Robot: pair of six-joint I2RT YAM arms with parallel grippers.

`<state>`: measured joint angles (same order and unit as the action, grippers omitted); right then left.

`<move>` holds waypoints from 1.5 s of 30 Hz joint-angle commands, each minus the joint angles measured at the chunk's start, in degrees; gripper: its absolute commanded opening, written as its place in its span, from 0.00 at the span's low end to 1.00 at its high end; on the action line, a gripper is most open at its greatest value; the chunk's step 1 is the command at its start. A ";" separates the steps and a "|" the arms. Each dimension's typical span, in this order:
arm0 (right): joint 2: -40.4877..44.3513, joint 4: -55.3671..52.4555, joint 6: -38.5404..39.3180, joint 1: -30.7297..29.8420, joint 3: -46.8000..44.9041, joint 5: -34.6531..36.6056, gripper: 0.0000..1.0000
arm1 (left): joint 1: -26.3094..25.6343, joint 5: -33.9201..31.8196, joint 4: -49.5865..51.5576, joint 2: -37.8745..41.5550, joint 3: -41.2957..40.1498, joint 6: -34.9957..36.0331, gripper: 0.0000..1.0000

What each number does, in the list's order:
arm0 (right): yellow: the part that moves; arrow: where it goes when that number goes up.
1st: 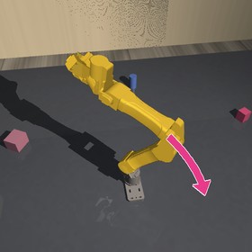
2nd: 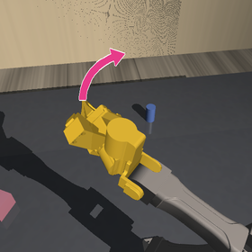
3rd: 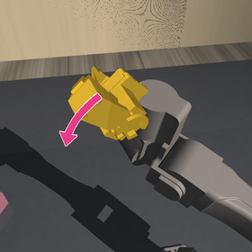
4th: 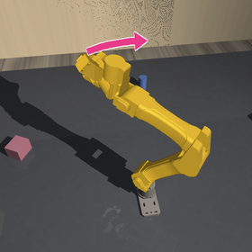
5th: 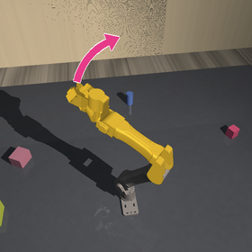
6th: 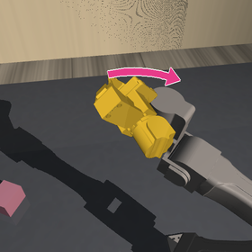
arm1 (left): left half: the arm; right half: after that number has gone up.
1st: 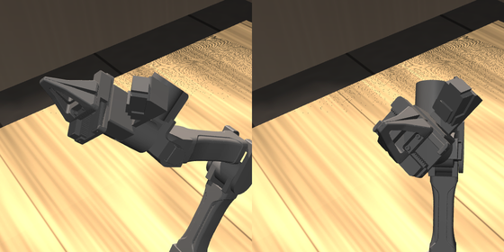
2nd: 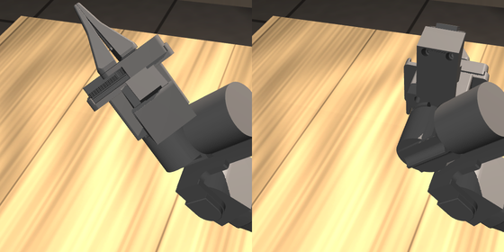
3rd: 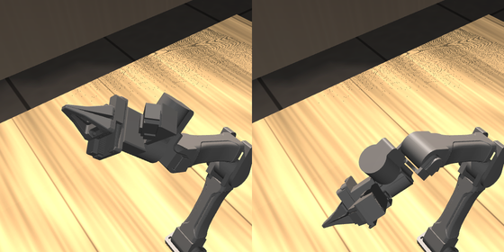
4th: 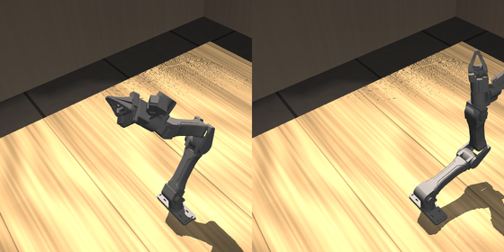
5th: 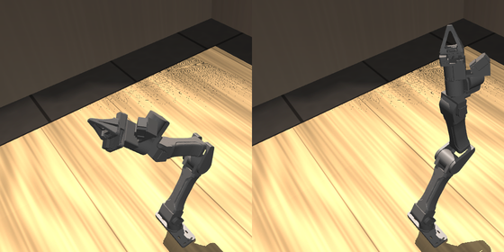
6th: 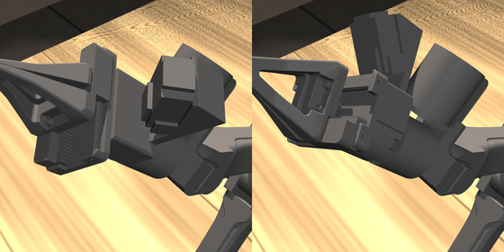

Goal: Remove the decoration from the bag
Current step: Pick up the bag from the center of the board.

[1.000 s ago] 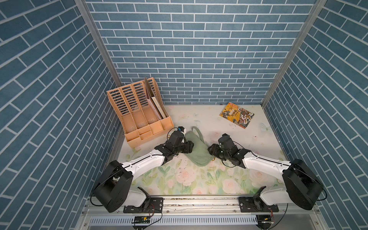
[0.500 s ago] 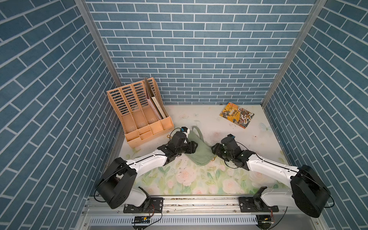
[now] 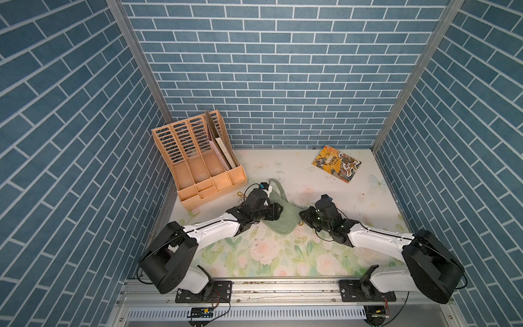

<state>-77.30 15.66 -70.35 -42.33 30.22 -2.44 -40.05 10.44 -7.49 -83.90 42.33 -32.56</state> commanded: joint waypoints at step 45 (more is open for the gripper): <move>15.06 24.07 85.20 -6.41 -4.45 -4.57 0.00 | -1.99 21.04 9.82 -4.49 20.96 1.62 0.56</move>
<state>-62.39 35.42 12.86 -48.21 25.78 -7.33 -41.76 29.02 4.25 -87.88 65.69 -28.88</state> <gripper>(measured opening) 0.074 0.588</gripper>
